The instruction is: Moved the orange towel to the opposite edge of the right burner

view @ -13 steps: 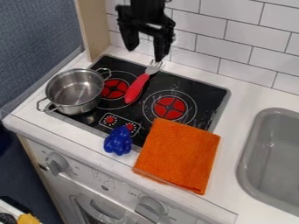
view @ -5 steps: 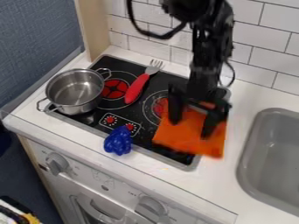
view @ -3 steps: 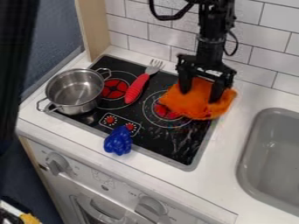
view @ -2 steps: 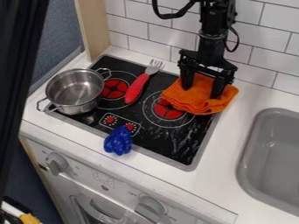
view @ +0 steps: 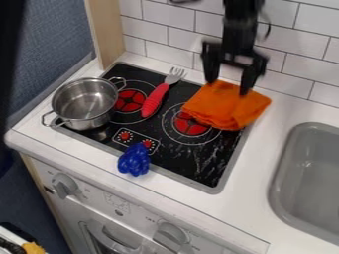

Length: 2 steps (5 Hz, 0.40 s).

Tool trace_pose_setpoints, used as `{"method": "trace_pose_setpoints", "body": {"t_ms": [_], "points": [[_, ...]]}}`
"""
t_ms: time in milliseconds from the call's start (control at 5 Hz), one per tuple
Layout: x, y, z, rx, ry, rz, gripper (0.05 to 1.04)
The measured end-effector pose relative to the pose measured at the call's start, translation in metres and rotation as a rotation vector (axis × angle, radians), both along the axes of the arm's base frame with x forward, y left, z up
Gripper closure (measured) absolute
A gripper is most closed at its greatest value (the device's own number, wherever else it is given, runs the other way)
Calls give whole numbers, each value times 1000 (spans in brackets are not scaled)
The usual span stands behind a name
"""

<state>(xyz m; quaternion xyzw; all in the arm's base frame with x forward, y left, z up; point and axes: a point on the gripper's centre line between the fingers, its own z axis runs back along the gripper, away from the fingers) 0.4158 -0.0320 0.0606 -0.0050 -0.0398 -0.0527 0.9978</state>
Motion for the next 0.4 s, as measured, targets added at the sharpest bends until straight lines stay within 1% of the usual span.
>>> {"method": "trace_pose_setpoints", "body": {"t_ms": [200,400], "points": [[5,1,32,4,-66,11,83],[0,1,59,-5,-141,0,83]]}}
